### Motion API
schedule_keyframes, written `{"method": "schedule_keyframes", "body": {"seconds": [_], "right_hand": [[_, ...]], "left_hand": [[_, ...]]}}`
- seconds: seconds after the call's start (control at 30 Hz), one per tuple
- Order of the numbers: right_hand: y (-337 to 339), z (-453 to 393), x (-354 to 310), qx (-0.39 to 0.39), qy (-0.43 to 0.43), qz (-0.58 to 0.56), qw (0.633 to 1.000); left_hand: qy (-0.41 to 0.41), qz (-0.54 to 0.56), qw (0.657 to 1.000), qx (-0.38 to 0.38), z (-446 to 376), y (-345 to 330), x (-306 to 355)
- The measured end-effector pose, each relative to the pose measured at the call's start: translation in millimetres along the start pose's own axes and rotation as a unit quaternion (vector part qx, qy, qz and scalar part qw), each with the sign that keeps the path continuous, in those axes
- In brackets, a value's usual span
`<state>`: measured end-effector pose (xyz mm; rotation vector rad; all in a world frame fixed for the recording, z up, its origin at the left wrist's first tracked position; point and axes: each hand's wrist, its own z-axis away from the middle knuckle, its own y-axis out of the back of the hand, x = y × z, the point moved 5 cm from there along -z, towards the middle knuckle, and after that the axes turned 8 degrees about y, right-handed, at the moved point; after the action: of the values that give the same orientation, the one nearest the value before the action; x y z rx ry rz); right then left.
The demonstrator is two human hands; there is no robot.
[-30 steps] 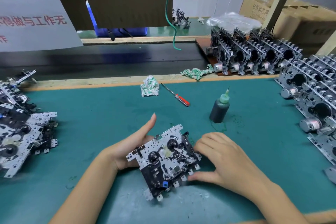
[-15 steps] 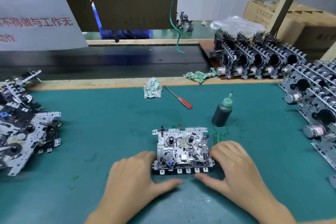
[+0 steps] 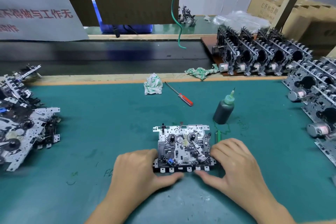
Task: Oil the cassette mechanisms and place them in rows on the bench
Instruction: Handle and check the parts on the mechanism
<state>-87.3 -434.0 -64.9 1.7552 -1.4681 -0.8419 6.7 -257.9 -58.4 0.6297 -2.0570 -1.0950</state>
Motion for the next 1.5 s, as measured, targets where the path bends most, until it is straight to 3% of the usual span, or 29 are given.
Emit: {"method": "schedule_keyframes", "body": {"seconds": [0.13, 0.37, 0.53, 1.0, 1.5], "right_hand": [[-1, 2, 3, -0.005, -0.018, 0.002, 1.0], [0, 1, 2, -0.027, 0.014, -0.044, 0.999], [2, 4, 5, -0.014, 0.008, -0.037, 0.999], [1, 3, -3, -0.003, -0.013, -0.06, 0.998], [1, 6, -3, 0.018, -0.036, 0.018, 0.999]], "left_hand": [[-0.038, 0.021, 0.998, -0.047, 4, -3, -8], [-0.079, -0.024, 0.996, 0.014, 4, -1, -6], [-0.125, -0.006, 0.992, -0.008, 8, -3, -4], [0.014, -0.012, 1.0, 0.019, 4, -4, -2], [-0.096, 0.037, 0.993, -0.061, 10, -2, -2]]}}
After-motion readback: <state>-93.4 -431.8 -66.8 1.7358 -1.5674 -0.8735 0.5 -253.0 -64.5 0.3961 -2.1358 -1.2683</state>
